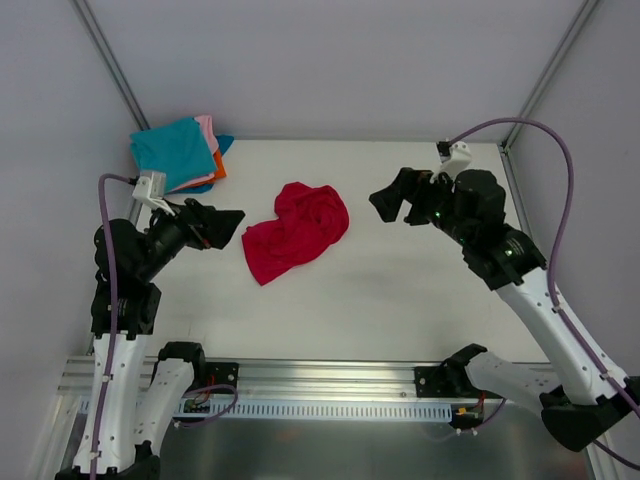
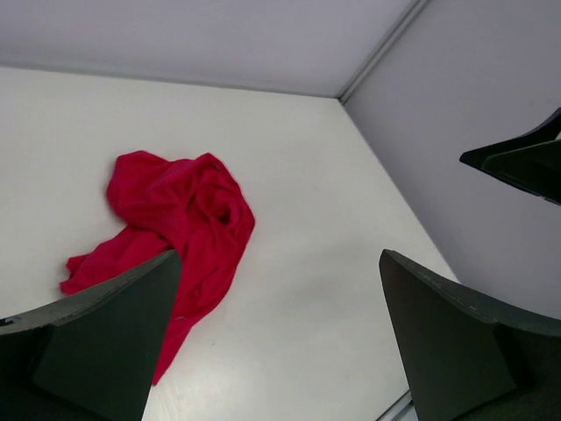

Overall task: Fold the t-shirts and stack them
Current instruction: Move the tshirt to the center of the board, then flatten out the tshirt

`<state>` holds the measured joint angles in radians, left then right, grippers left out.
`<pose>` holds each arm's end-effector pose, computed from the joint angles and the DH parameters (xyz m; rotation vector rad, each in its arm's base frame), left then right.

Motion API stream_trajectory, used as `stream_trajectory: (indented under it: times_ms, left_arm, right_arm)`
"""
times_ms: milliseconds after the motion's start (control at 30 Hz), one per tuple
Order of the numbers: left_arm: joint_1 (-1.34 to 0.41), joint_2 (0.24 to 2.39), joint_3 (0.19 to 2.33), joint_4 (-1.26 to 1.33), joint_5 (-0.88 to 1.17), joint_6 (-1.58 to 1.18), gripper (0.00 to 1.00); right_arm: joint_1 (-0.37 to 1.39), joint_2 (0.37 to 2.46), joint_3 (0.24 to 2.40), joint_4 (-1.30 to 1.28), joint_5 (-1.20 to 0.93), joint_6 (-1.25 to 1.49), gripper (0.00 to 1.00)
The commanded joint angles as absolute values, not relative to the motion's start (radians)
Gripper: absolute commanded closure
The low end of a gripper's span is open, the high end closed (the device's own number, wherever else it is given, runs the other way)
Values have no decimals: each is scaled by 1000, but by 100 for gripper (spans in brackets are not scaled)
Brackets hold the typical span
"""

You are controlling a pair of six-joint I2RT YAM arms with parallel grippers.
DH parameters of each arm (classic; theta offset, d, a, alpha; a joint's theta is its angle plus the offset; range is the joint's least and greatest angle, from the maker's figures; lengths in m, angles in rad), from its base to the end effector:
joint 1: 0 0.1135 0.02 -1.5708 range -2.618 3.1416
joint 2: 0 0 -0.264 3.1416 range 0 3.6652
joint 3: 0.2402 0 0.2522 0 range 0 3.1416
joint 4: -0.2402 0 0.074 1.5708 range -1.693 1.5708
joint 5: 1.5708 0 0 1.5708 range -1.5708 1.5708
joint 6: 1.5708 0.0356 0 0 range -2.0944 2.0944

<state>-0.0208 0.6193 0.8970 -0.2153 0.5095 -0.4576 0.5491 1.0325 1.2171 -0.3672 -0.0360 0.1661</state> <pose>0.1286 -0.0200 0.3981 0.0814 1.5635 -0.7622 0.1889 0.1171 0.4242 -0.3661 1.7480 0.5503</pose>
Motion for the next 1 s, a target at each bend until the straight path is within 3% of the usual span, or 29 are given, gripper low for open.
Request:
stream_trajectory:
  times_ms: [0, 267, 367, 400, 433, 567, 667, 967]
  left_arm:
    - [-29, 638, 890, -95, 658, -587, 1]
    - [-29, 620, 856, 48, 778, -681, 6]
    - [-29, 601, 859, 38, 798, -620, 16]
    - [-29, 592, 865, 28, 776, -597, 24]
    - [-29, 581, 876, -45, 750, -569, 24]
    - [-29, 589, 952, -288, 511, -355, 16]
    - [-29, 739, 986, -404, 301, -270, 17]
    - [-142, 1186, 1106, -414, 75, -406, 23]
  right_arm:
    - [548, 989, 1212, -440, 54, 100, 1]
    - [546, 899, 1217, -483, -18, 121, 0]
    - [548, 816, 1154, -422, -34, 109, 1]
    - [546, 774, 1113, -387, -32, 104, 1]
    - [546, 756, 1100, -382, -29, 104, 1]
    - [548, 770, 1114, -460, -38, 83, 1]
    - [548, 781, 1098, -494, -41, 89, 0]
    - [546, 716, 1002, -494, -14, 104, 1]
